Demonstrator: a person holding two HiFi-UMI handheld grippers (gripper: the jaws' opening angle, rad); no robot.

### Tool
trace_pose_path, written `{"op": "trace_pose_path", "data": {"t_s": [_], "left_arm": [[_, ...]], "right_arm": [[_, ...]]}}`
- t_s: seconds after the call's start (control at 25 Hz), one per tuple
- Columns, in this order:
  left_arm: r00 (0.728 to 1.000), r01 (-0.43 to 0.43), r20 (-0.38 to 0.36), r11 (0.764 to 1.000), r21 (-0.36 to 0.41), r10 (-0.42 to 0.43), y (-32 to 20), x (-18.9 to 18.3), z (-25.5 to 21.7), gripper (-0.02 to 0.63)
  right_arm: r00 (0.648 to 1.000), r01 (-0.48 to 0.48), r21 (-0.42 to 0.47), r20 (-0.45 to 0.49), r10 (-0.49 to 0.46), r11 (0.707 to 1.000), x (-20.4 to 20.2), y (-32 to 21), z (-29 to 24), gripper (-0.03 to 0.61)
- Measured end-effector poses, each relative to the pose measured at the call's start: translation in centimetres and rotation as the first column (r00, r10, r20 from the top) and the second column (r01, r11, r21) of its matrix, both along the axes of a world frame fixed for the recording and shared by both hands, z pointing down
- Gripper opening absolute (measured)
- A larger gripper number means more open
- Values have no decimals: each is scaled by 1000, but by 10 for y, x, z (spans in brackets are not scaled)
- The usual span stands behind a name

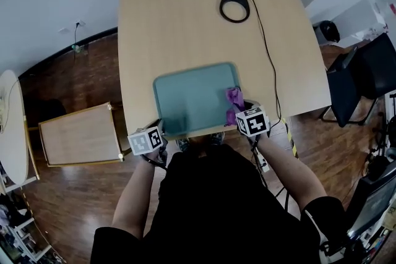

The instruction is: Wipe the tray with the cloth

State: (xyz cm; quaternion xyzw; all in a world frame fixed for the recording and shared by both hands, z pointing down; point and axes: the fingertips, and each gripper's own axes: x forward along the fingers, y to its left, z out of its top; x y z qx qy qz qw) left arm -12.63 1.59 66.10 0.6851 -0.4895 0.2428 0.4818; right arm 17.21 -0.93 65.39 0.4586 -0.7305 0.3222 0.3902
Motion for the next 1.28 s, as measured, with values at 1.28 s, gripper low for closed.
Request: {"op": "trace_pose_path", "data": {"t_s": [1.28], "left_arm": [[998,-36,50,999,14,35,2,-4,-4,52]], "right_arm": [[909,389,49,-181,-375,920,-52,-105,-18,86]]}}
